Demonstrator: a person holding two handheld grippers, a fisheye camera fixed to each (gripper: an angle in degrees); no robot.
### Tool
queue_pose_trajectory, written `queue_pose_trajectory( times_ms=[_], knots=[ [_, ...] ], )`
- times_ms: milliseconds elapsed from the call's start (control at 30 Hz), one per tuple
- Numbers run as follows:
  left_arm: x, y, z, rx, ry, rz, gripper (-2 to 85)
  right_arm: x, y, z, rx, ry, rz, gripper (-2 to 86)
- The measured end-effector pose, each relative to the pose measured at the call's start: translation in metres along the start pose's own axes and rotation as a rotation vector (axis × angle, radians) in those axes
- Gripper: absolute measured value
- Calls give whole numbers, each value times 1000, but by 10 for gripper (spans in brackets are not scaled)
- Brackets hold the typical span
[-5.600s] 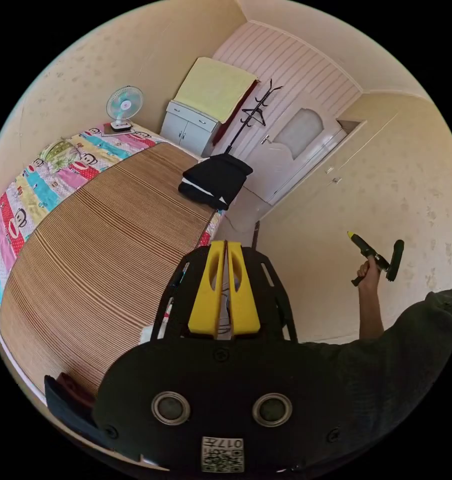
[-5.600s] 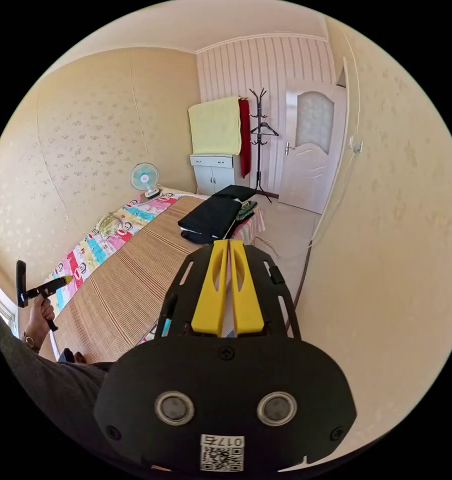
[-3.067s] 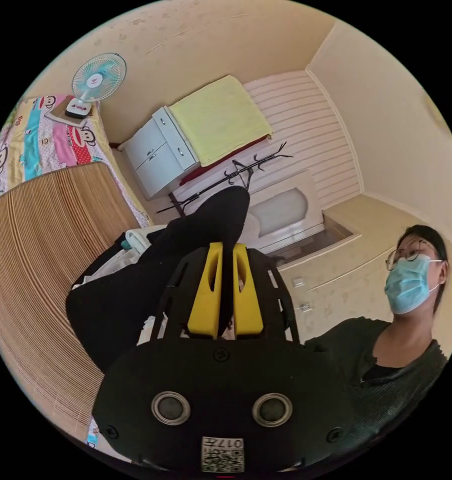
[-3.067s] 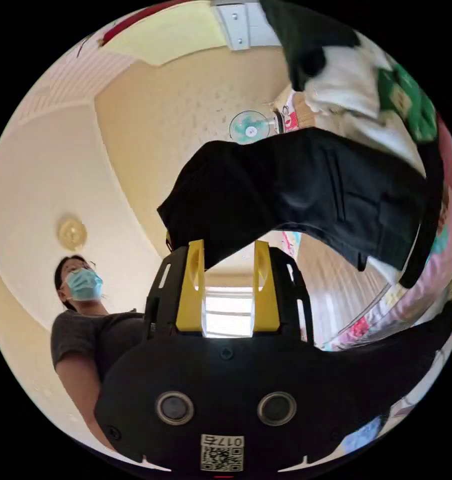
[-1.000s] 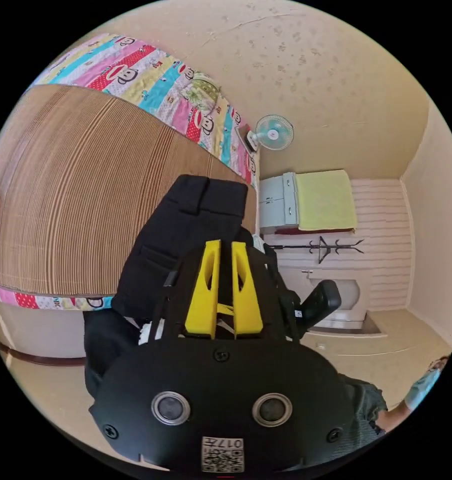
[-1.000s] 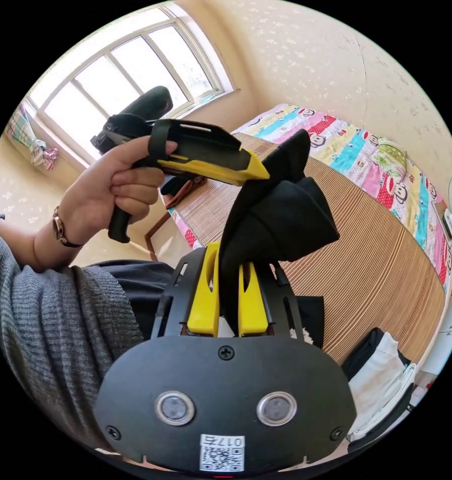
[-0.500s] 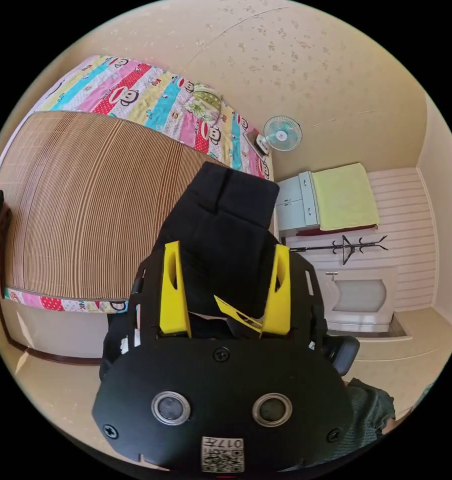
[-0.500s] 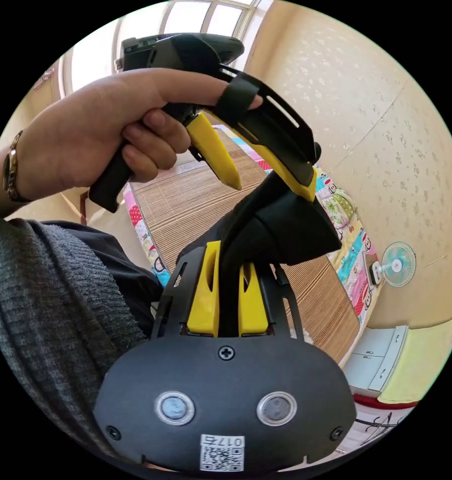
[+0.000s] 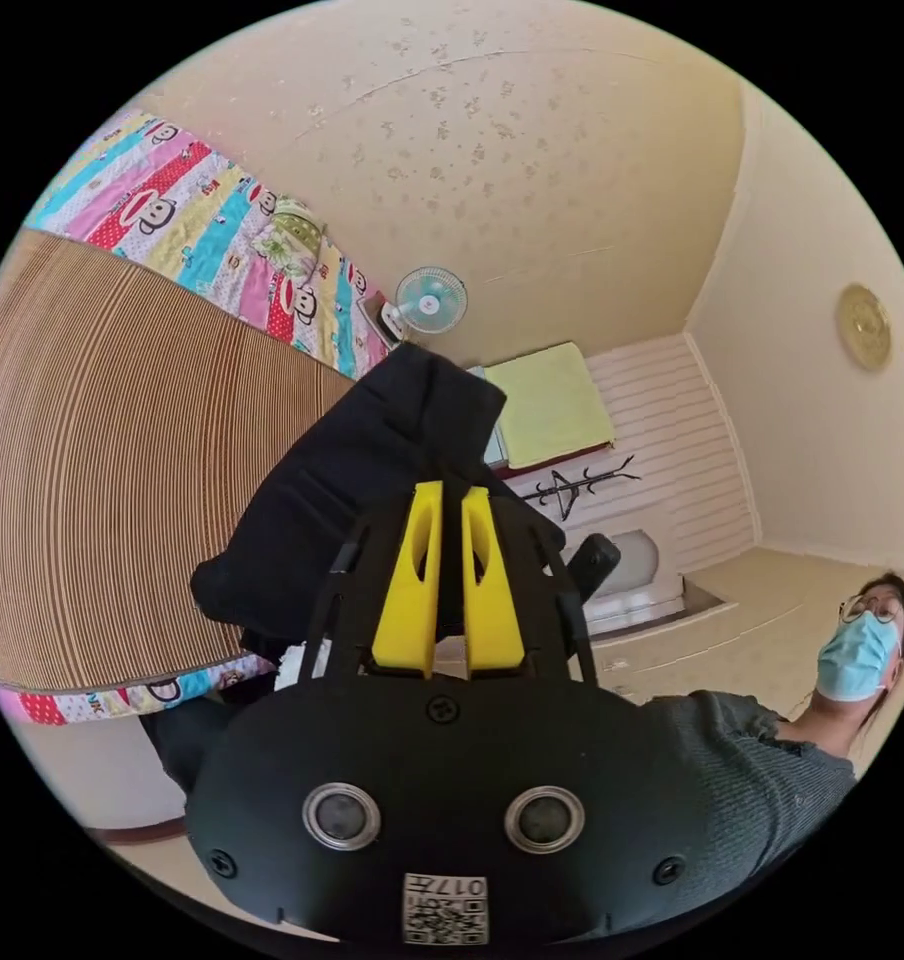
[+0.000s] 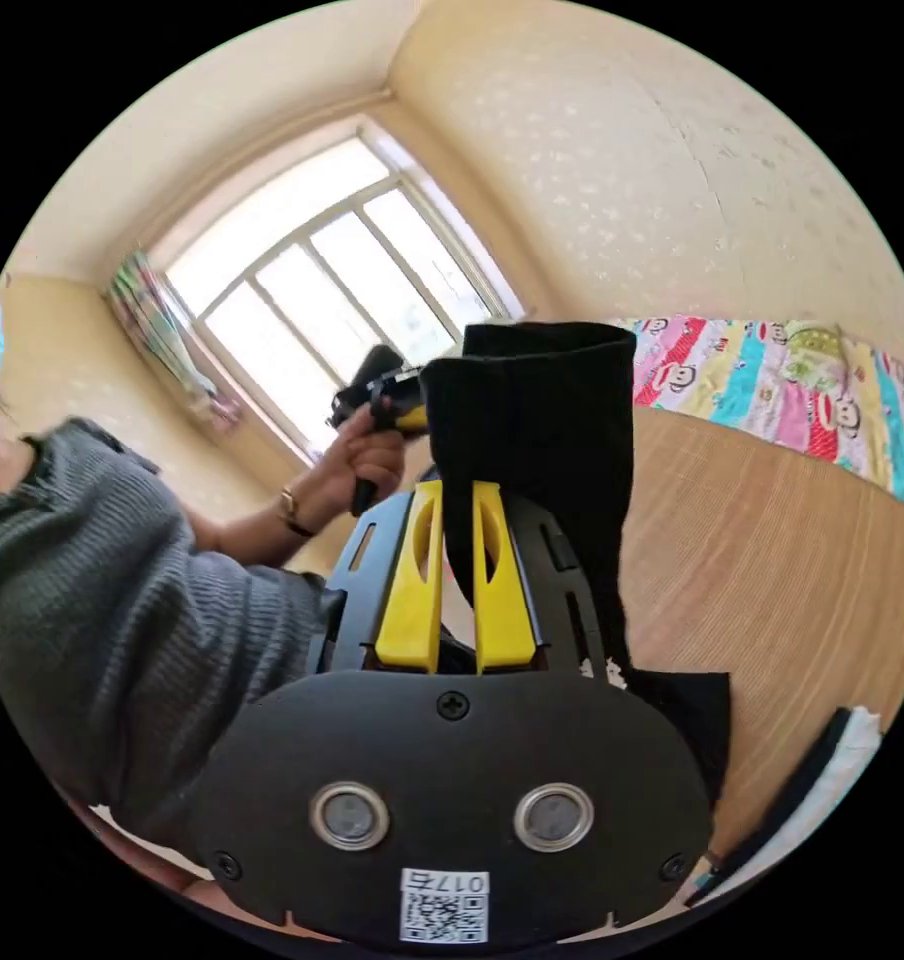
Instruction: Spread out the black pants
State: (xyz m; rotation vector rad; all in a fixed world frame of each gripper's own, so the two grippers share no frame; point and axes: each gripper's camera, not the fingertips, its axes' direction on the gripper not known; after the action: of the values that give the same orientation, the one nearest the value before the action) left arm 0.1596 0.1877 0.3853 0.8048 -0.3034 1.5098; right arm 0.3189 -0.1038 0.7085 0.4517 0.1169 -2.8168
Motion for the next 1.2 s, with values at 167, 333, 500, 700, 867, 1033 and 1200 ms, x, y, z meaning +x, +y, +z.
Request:
queue_pose_trajectory(
  times_ms=[167,333,500,700,867,1033,1200],
  knots=[
    [33,10,-56,66,-19,108,35,-14,-12,-62,114,245,34,32],
    [68,12,-144,238,87,227,34,-105,-67,-171,375,358,-131,28],
    [162,10,-223,356,97,505,33,-242,-103,-227,533,457,-469,28],
    [293,48,-290,656,64,761,34,-372,-97,-262,762,526,-699,27],
    [375,85,-316,851,-161,889,37,-421,-91,-273,906,577,-737,26],
    [391,94,-321,900,-236,1013,39,-413,-94,-267,953,717,-690,25],
    [356,52,-315,857,-304,946,39,-342,-135,-258,862,739,-554,23]
  ],
)
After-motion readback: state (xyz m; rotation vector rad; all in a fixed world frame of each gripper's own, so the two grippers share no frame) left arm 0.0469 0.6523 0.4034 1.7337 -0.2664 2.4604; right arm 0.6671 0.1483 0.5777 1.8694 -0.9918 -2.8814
